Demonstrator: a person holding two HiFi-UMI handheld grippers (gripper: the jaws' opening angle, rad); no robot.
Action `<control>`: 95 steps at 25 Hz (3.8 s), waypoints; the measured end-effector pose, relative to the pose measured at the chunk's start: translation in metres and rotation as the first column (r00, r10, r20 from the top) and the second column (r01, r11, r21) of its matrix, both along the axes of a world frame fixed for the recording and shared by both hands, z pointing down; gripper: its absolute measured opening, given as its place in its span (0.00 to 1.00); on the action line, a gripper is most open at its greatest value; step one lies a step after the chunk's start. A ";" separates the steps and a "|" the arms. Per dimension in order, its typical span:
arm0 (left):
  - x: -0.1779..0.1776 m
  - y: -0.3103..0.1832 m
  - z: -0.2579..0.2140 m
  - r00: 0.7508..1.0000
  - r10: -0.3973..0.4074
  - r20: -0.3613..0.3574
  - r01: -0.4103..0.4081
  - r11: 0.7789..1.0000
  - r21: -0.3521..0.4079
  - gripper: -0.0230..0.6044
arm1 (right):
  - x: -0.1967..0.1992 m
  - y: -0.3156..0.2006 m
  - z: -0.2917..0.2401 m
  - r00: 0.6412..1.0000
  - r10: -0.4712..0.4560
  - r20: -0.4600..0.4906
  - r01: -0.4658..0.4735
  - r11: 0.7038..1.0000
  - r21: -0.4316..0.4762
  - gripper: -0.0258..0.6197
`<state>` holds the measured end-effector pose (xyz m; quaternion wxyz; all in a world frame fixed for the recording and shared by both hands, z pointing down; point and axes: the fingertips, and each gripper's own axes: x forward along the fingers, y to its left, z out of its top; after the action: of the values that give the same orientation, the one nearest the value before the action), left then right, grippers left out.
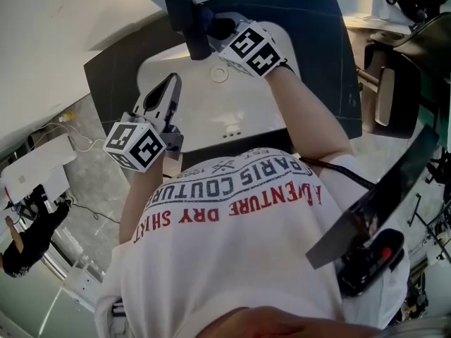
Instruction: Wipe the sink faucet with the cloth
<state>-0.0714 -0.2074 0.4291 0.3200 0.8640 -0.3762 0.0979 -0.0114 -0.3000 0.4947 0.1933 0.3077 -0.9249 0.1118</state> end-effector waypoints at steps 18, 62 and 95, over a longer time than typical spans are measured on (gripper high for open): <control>0.000 0.005 0.000 1.000 -0.002 -0.013 0.002 1.000 -0.012 0.04 | 0.002 0.004 -0.004 0.994 0.044 0.101 -0.039 0.998 -0.057 0.16; -0.013 0.173 -0.069 0.992 -0.087 0.087 0.070 0.981 0.180 0.04 | 0.014 0.228 -0.105 0.995 0.004 0.103 -0.020 0.988 0.156 0.16; -0.184 -0.029 -0.054 0.961 0.276 0.011 -0.274 0.949 0.154 0.04 | -0.129 0.040 -0.152 0.840 0.542 0.041 -0.534 0.810 0.241 0.16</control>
<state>-0.2549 -0.2366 0.3746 0.2375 0.9306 -0.2570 0.1076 -0.1402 -0.2595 0.3424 0.1285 0.5796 -0.8035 0.0432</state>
